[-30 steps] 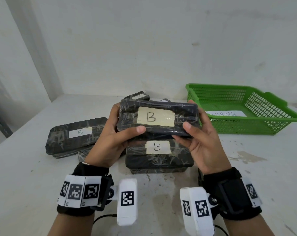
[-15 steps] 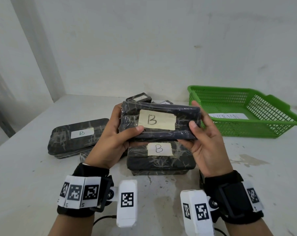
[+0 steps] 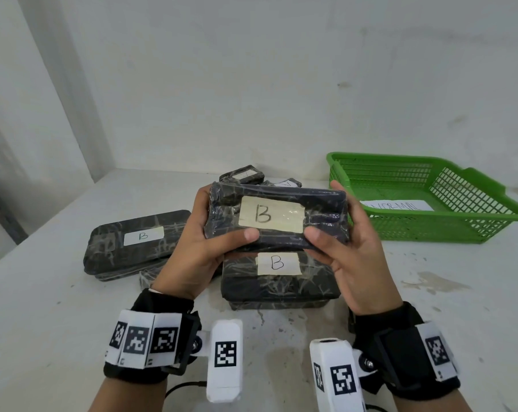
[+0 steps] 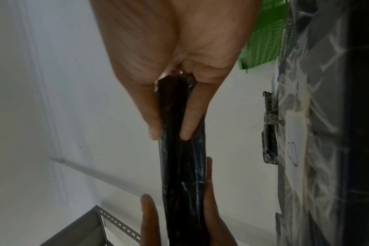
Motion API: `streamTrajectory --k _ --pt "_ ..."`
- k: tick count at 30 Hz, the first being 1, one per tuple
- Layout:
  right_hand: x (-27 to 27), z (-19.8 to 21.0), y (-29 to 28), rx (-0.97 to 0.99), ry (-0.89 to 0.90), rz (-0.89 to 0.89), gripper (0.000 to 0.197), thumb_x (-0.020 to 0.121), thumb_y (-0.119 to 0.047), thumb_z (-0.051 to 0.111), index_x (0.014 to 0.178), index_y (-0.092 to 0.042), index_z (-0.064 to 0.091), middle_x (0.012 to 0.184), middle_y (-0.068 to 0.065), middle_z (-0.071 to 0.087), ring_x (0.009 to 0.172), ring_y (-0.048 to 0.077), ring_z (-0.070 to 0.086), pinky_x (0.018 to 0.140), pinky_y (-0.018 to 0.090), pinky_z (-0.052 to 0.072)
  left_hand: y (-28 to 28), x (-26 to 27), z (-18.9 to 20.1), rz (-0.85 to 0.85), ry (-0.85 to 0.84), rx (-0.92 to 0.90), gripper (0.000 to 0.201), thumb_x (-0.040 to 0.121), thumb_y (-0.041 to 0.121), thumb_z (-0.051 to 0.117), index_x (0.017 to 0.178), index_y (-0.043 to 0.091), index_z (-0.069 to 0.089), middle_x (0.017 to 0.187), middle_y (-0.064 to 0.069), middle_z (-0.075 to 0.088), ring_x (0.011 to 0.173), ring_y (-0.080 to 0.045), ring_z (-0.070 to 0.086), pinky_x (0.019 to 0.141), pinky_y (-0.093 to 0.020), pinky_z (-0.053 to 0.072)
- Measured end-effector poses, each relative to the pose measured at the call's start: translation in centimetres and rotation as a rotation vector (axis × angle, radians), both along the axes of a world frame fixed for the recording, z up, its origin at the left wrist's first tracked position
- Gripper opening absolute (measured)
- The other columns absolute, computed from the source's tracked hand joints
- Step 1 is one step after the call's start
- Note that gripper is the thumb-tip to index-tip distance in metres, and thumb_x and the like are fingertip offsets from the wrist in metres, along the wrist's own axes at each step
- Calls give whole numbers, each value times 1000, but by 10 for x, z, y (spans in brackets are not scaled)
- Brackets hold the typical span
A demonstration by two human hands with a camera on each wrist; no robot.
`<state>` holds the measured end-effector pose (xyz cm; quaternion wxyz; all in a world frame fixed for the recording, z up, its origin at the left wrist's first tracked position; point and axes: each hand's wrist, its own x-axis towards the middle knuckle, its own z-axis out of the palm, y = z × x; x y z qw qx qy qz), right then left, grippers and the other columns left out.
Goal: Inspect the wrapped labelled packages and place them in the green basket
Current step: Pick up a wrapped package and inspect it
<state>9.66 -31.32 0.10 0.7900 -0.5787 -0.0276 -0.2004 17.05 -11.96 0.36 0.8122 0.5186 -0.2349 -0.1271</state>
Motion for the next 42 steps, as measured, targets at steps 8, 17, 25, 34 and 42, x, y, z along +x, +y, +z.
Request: streamTrajectory --k 8,17,25,34,42 --pt "-2 0 3 -92 8 -35 77 66 -18 78 133 -39 47 125 -3 65 108 20 69 68 39 61 -2 1 -3 23 -52 37 75 58 6 82 123 20 47 115 -9 70 107 -30 69 74 -38 61" --pt "-2 -3 4 -75 4 -76 71 68 -21 77 130 -39 49 128 1 63 108 22 69 67 41 61 -2 3 -4 -6 -12 64 53 75 7 71 119 23 46 119 -14 68 105 -33 70 74 -43 62" --pt "1 -5 0 -73 -39 -133 46 81 -23 64 125 -30 53 119 -1 67 103 26 71 61 39 61 -6 2 -4 -2 -14 34 37 84 20 72 113 24 49 123 -8 65 106 -25 70 68 -40 61" --pt "3 -8 -5 -76 -70 -148 32 83 -26 63 113 -24 54 102 1 71 84 24 73 57 39 61 -4 2 -4 12 -88 71 45 85 46 65 117 18 49 125 -12 64 111 -29 66 79 -43 59" --pt "4 -7 -3 -144 -41 -181 37 78 -56 74 101 -32 58 102 7 63 86 25 64 68 52 59 -4 1 -2 106 -153 183 20 92 47 55 86 28 50 92 -14 48 89 -24 48 87 -59 43"
